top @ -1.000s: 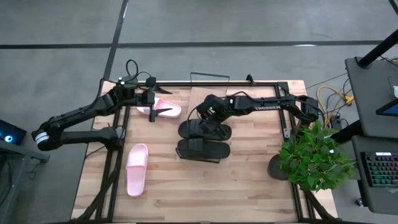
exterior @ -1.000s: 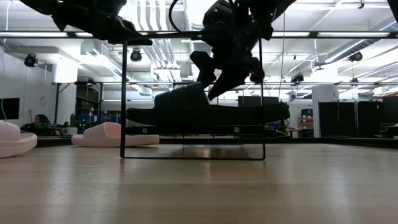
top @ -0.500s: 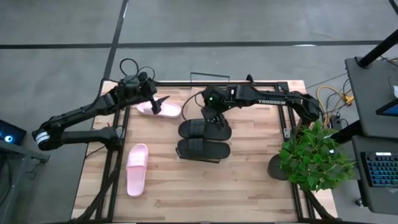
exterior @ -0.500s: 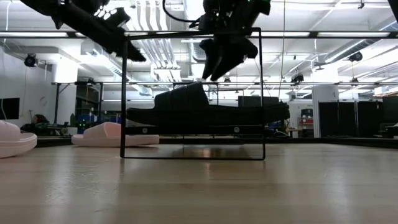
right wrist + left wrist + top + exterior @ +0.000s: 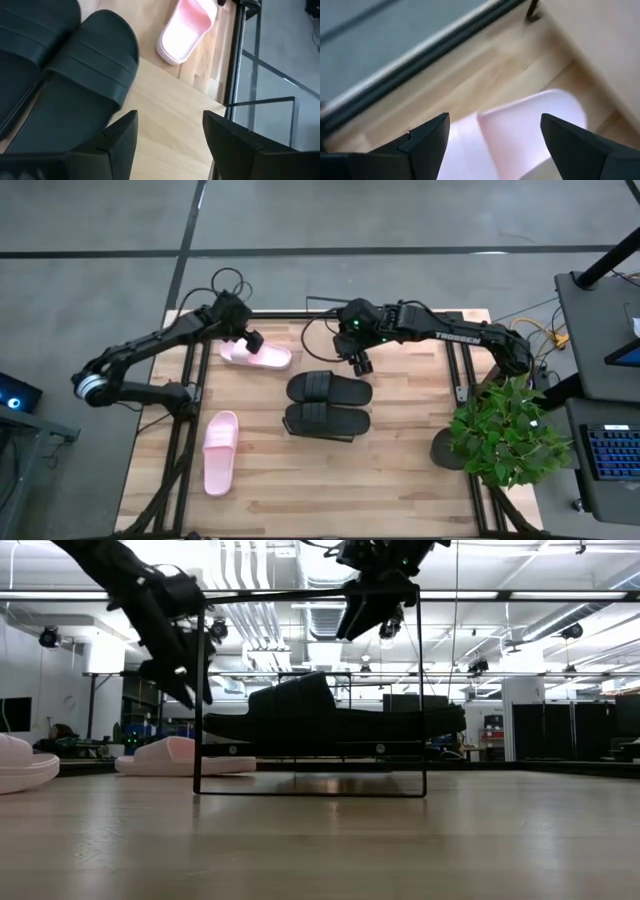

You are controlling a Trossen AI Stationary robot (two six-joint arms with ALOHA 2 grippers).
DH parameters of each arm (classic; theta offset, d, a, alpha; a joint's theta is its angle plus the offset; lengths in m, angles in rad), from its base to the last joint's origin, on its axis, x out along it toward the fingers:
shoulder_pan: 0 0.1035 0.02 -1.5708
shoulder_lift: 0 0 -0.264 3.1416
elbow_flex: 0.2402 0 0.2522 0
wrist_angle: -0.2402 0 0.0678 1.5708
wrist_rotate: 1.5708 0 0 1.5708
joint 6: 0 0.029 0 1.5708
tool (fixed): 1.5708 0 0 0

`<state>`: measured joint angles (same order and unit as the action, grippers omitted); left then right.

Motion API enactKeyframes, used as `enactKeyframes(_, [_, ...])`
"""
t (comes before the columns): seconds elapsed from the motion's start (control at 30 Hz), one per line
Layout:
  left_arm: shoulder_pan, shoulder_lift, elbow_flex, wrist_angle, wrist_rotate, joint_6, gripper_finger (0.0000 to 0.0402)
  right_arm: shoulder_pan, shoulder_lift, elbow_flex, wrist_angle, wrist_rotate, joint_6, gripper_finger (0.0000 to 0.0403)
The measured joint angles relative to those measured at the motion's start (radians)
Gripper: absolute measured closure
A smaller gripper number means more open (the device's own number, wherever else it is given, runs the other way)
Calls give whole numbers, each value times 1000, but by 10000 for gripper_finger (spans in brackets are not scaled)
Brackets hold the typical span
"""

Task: Pick and place slides into the shelf
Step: Put the top pink slides on the shelf

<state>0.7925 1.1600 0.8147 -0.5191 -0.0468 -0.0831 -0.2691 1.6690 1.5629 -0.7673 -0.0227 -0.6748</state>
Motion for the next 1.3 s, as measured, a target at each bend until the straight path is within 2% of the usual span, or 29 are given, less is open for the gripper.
enactKeyframes(0.3, [-30,105,44,-138,-48,-20,104,-13,0,-6,3,-2,-32,188])
enactKeyframes(0.47, [-37,136,48,-149,-144,-67,104,-22,0,-7,4,-2,-34,188])
enactKeyframes(0.9, [-60,238,55,-151,-149,-115,104,-33,0,-8,6,-3,-60,188])
enactKeyframes(1.13, [-71,293,86,-183,-282,-117,105,-33,0,-8,6,-3,-62,188])
enactKeyframes(1.3, [-75,316,90,-181,-299,-115,127,-33,0,-8,6,-3,-65,188])
